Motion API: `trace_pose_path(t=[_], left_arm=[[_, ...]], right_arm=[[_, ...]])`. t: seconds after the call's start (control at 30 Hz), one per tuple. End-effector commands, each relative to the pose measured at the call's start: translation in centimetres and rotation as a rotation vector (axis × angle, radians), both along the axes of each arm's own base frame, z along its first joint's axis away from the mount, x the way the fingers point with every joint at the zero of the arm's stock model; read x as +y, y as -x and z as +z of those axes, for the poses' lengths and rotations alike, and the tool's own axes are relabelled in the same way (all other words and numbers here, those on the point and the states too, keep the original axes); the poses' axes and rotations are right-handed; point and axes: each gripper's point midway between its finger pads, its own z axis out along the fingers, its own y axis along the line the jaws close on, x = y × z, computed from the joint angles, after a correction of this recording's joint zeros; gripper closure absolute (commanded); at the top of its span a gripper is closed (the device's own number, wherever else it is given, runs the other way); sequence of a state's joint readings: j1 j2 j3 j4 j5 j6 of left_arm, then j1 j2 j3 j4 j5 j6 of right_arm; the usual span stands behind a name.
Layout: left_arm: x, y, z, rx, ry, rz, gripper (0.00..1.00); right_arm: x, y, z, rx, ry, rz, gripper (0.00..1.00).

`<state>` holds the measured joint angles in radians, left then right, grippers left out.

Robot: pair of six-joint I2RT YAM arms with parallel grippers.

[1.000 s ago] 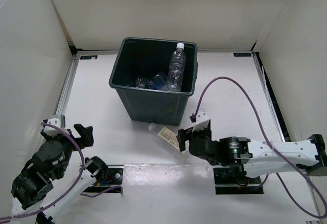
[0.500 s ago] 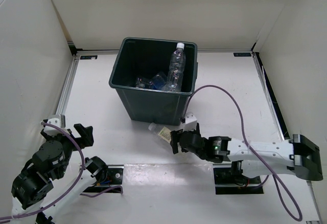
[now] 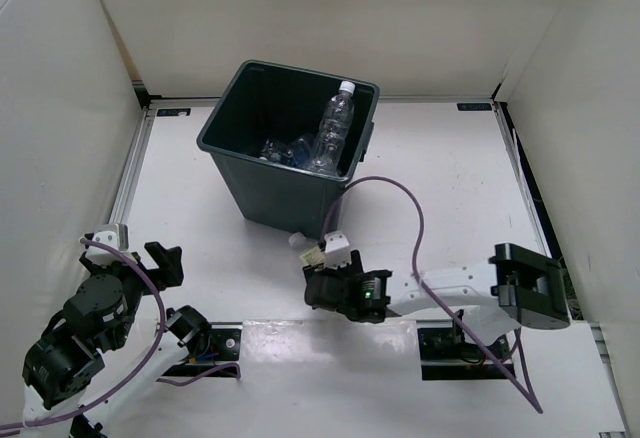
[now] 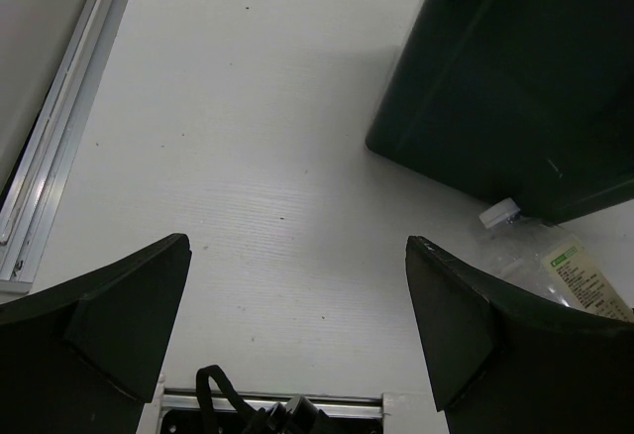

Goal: Put the plastic bottles in the bin

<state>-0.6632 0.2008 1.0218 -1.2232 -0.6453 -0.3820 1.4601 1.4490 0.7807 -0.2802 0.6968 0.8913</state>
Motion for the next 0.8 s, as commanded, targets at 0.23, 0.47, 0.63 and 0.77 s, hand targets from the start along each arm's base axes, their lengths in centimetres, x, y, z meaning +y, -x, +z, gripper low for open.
trace_pose_path(t=[0.23, 0.47, 0.63, 0.77], left_arm=[[0.0, -0.2, 0.2, 0.001, -0.002, 0.007, 0.00], [0.1, 0.0, 0.2, -0.004, 0.003, 0.008, 0.00], [0.1, 0.0, 0.2, -0.007, 0.006, 0.007, 0.00], [0.1, 0.0, 0.2, -0.009, 0.008, 0.008, 0.00]], right_arm=[[-2.5, 5.3, -4.6, 0.018, 0.334, -0.112, 0.34], [-5.6, 9.6, 0.6, -0.187, 0.413, -0.153, 0.69], [-7.3, 12.7, 4.6, -0.250, 0.320, -0.042, 0.82], [-8.6, 15.5, 7.6, -0.267, 0.123, 0.045, 0.97]])
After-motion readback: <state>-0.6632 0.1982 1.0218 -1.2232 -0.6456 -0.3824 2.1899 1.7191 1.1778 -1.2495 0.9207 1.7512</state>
